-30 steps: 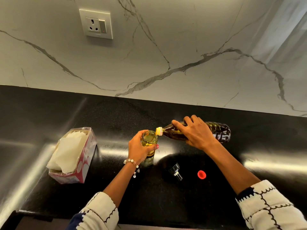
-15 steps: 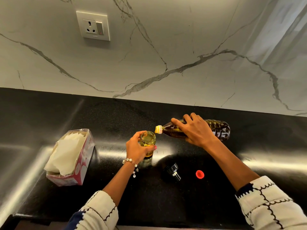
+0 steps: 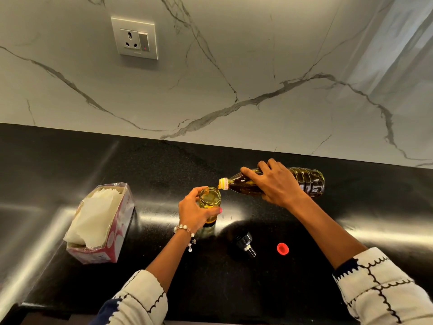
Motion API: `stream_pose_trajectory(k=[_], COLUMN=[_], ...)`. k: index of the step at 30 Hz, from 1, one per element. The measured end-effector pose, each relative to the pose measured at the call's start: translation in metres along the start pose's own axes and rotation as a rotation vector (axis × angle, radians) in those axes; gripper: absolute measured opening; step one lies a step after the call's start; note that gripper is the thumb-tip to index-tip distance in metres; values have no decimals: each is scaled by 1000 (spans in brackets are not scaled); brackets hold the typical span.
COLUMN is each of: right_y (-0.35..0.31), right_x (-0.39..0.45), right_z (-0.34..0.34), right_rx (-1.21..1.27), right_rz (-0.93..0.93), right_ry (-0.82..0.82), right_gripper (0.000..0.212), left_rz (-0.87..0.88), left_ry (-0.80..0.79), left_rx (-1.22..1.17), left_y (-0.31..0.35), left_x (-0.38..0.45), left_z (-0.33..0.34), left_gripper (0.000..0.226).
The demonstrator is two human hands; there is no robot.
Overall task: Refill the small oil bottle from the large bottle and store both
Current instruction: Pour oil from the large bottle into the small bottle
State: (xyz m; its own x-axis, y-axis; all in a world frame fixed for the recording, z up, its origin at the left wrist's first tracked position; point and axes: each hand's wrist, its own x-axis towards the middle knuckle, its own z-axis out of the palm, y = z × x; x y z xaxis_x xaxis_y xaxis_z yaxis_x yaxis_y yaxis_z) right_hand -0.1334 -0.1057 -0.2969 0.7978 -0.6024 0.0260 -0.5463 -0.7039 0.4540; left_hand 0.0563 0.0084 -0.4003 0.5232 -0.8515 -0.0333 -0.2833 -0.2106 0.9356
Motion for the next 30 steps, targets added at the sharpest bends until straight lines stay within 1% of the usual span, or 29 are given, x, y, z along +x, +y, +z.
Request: stream_pose_trajectory(k=[30], right_y=[-2], right_x=[6], right_z=[6], right_rx=[-15], right_rz=[-26], right_ry=[13], right_gripper=[83], left_rz=[12], left_ry=[-14], left_rx=[12], left_y=[-1], left_x=[0], left_z=[-1], left_gripper=[66])
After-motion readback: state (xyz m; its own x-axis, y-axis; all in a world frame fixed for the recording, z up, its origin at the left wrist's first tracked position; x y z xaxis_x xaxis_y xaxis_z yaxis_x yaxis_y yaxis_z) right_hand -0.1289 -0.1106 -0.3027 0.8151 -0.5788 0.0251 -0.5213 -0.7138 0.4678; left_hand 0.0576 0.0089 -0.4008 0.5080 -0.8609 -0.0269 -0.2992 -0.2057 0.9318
